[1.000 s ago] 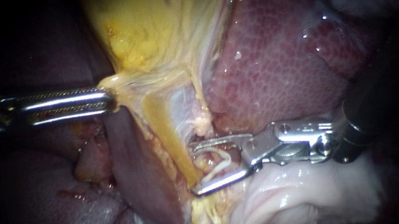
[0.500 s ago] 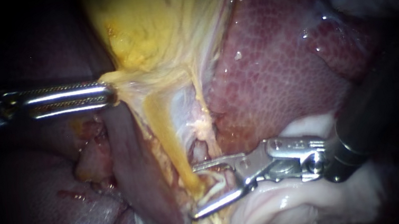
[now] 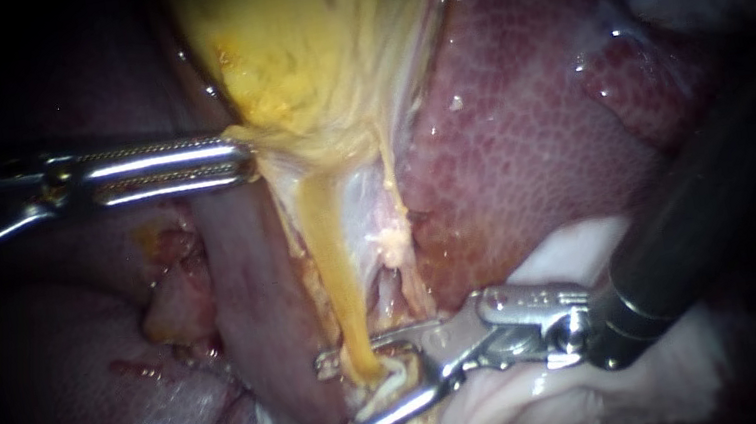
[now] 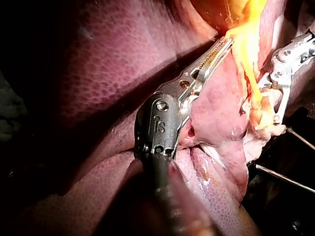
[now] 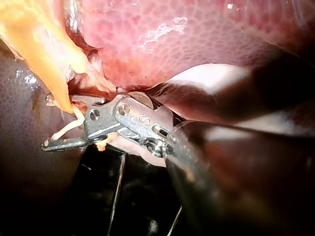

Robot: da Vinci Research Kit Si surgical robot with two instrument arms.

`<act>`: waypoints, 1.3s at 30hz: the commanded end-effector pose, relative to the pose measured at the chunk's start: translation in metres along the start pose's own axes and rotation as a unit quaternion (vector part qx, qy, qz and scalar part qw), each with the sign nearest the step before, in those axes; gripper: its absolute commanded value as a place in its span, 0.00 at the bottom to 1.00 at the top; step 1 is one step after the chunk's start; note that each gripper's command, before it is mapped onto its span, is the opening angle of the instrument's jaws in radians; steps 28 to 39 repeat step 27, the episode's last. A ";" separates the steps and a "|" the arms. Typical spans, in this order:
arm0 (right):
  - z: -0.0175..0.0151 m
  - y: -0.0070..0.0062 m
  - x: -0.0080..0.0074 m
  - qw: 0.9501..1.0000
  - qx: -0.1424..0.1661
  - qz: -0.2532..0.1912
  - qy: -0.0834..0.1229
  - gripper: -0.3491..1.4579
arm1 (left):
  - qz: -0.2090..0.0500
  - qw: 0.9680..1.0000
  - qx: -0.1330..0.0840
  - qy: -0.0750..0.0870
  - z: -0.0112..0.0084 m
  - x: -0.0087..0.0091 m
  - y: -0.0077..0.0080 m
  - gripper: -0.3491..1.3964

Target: Clipping first clip left tube

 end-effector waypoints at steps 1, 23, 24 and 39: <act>0.0001 0.0001 0.0000 1.000 -0.001 0.000 0.000 0.51 | 0.000 1.000 0.000 0.001 0.0001 0.0000 0.0000 0.00; -0.0014 0.0022 -0.0017 0.999 0.020 0.024 -0.024 0.00 | 0.001 1.000 0.001 0.002 -0.0005 0.0001 -0.0001 0.00; -0.0014 0.0022 -0.0017 0.999 0.020 0.024 -0.024 0.00 | 0.001 1.000 0.001 0.002 -0.0006 0.0001 -0.0001 0.00; -0.0014 0.0022 -0.0018 0.999 0.021 0.024 -0.024 0.00 | 0.001 1.000 0.001 0.002 -0.0006 0.0001 -0.0001 0.00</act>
